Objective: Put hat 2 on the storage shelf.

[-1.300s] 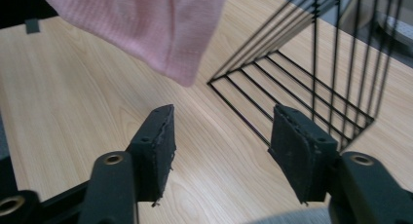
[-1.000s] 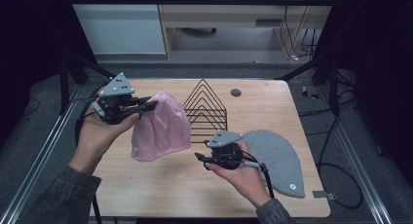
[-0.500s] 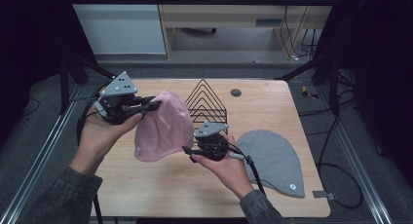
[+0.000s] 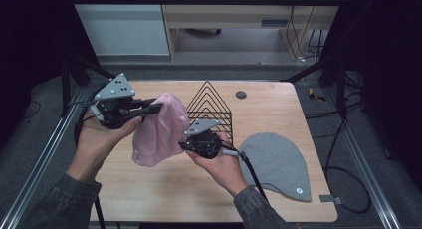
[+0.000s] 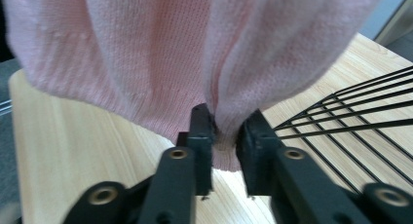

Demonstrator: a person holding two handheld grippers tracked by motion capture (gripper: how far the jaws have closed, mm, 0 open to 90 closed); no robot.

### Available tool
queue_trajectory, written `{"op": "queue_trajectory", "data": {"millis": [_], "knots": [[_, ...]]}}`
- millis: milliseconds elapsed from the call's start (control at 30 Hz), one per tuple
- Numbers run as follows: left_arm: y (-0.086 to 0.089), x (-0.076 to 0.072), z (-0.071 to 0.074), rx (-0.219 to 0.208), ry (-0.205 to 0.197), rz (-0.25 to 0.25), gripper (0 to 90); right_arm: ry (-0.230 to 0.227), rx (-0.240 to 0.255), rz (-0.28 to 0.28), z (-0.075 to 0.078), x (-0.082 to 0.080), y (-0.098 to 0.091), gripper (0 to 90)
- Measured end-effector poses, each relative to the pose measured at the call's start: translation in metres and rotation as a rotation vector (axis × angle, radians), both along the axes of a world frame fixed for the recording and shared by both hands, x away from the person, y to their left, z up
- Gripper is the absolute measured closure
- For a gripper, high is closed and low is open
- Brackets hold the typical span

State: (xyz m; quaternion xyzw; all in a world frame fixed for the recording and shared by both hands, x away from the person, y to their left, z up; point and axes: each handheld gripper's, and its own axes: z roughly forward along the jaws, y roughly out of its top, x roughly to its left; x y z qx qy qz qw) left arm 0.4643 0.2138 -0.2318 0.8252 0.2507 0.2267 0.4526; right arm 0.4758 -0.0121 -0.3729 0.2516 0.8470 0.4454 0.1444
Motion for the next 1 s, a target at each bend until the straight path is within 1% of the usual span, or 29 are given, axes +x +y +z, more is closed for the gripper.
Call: {"op": "queue_trajectory", "data": {"millis": [33, 100, 133, 167, 200, 233, 267, 300, 333, 367, 400, 433, 467, 533, 567, 700, 733, 867, 967, 1000], "knots": [[0.001, 0.0, 0.0, 0.001, -0.001, 0.002, 80.0, 0.0, 0.0, 0.0, 0.0, 0.0, 0.0, 78.4], [0.004, 0.002, 0.001, 0.007, -0.007, 0.011, 79.7, -0.007, -0.003, 0.015, 0.008, 0.001, -0.008, 80.1], [0.007, 0.007, 0.004, 0.034, -0.025, 0.026, 79.6, -0.009, -0.003, 0.023, 0.013, 0.001, -0.013, 80.3], [0.008, 0.012, 0.006, 0.034, -0.03, 0.037, 79.5, -0.011, -0.004, 0.028, 0.016, 0.001, -0.017, 80.5], [0.008, 0.012, 0.006, 0.034, -0.03, 0.037, 79.4, -0.012, -0.007, 0.041, 0.023, 0.002, -0.023, 80.6], [0.011, 0.02, 0.011, 0.043, -0.042, 0.047, 79.4, -0.015, -0.009, 0.053, 0.029, 0.002, -0.027, 80.8], [0.011, 0.02, 0.011, 0.043, -0.042, 0.047, 79.4, -0.021, -0.01, 0.059, 0.035, 0.003, -0.032, 81.1], [0.011, 0.023, 0.012, 0.041, -0.046, 0.051, 79.4, -0.024, -0.007, 0.06, 0.04, 0.003, -0.035, 81.3], [0.011, 0.031, 0.018, 0.035, -0.056, 0.056, 79.4, -0.027, -0.009, 0.06, 0.046, 0.004, -0.039, 81.6], [0.01, 0.034, 0.021, 0.023, -0.056, 0.051, 79.4, -0.04, -0.012, 0.059, 0.053, 0.006, -0.045, 81.8], [0.01, 0.034, 0.021, 0.023, -0.056, 0.051, 79.4, -0.049, -0.015, 0.058, 0.059, 0.007, -0.048, 82.0], [0.008, 0.037, 0.024, 0.013, -0.058, 0.047, 79.4, -0.049, -0.015, 0.058, 0.059, 0.007, -0.048, 82.0], [0.006, 0.039, 0.027, 0.009, -0.066, 0.045, 79.3, -0.055, -0.018, 0.056, 0.064, 0.01, -0.051, 82.0], [0.001, 0.042, 0.032, -0.003, -0.086, 0.049, 79.1, -0.064, -0.014, 0.043, 0.072, 0.015, -0.057, 82.0], [-0.001, 0.044, 0.035, -0.007, -0.093, 0.05, 79.0, -0.065, -0.003, 0.034, 0.077, 0.02, -0.06, 82.0], [-0.009, 0.055, 0.045, -0.024, -0.11, 0.065, 78.9, -0.08, 0.008, -0.002, 0.09, 0.033, -0.069, 81.8], [-0.01, 0.057, 0.047, -0.021, -0.112, 0.067, 78.9, -0.081, 0.01, -0.01, 0.093, 0.037, -0.071, 81.8], [-0.019, 0.07, 0.054, -0.021, -0.125, 0.076, 78.9, -0.082, 0.018, -0.041, 0.099, 0.052, -0.075, 81.7], [-0.026, 0.077, 0.058, -0.004, -0.147, 0.079, 78.8, -0.083, 0.02, -0.067, 0.099, 0.065, -0.078, 81.7], [-0.028, 0.079, 0.058, 0.0, -0.156, 0.079, 78.7, -0.083, 0.02, -0.067, 0.099, 0.065, -0.078, 81.7]]}}
